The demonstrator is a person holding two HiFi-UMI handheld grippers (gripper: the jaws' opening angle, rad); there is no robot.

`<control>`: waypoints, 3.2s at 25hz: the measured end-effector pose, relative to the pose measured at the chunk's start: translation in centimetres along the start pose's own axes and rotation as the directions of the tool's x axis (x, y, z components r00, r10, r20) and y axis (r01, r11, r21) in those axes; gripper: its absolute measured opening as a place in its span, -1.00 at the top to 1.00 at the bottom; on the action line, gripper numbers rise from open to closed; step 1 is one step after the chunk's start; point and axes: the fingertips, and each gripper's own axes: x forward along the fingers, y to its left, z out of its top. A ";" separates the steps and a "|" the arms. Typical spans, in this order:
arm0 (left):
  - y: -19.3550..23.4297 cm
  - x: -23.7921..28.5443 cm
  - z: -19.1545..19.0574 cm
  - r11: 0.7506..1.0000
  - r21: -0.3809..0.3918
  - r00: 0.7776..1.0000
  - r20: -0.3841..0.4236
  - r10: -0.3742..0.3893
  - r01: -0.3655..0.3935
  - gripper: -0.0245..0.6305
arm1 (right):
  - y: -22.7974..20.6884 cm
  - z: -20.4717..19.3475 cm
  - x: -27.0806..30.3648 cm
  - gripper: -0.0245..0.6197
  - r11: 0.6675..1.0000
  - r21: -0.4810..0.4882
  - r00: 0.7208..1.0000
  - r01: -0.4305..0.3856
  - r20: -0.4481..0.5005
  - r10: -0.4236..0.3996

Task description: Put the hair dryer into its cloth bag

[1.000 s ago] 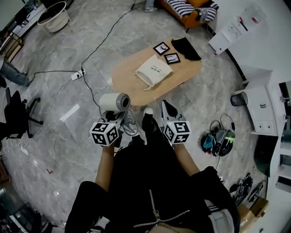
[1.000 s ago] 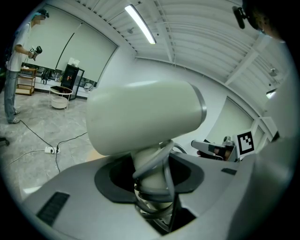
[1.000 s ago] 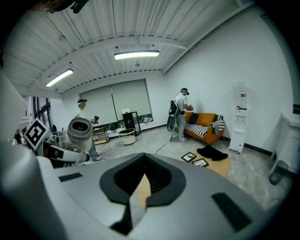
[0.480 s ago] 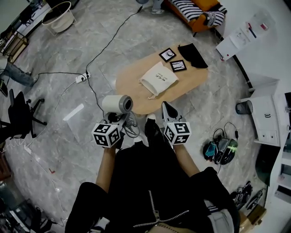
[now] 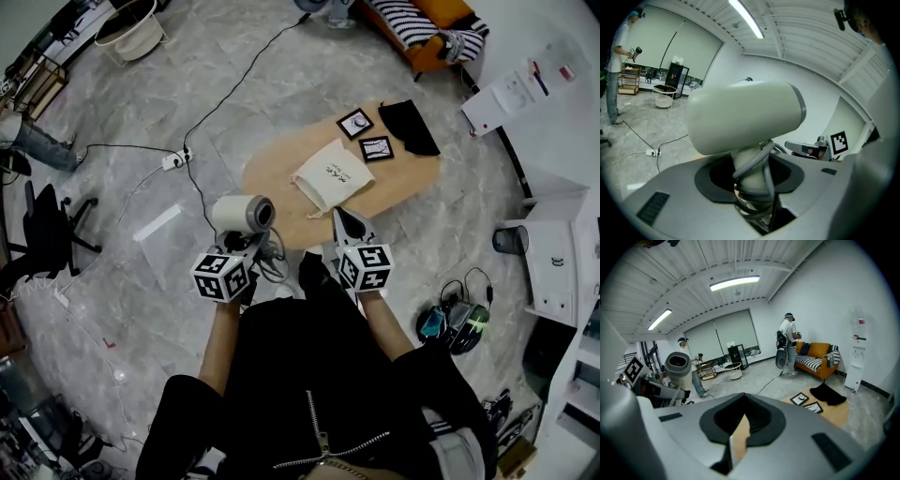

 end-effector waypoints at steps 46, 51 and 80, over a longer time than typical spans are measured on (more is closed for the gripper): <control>7.4 15.7 -3.0 0.998 -0.029 0.980 -0.187 -0.066 0.062 0.37 | -9.5 -2.7 15.4 0.90 0.999 -0.019 0.980 -0.026 -0.196 0.021; 8.8 17.8 -5.3 0.996 0.000 0.968 -0.236 -0.087 0.090 0.37 | -10.5 -5.1 17.2 0.90 0.999 -0.047 0.975 -0.007 -0.221 -0.004; 16.4 27.2 -22.9 0.946 0.165 0.835 -0.527 -0.154 0.279 0.37 | -14.7 -26.4 25.7 0.80 0.980 -0.199 0.875 -0.021 -0.477 -0.078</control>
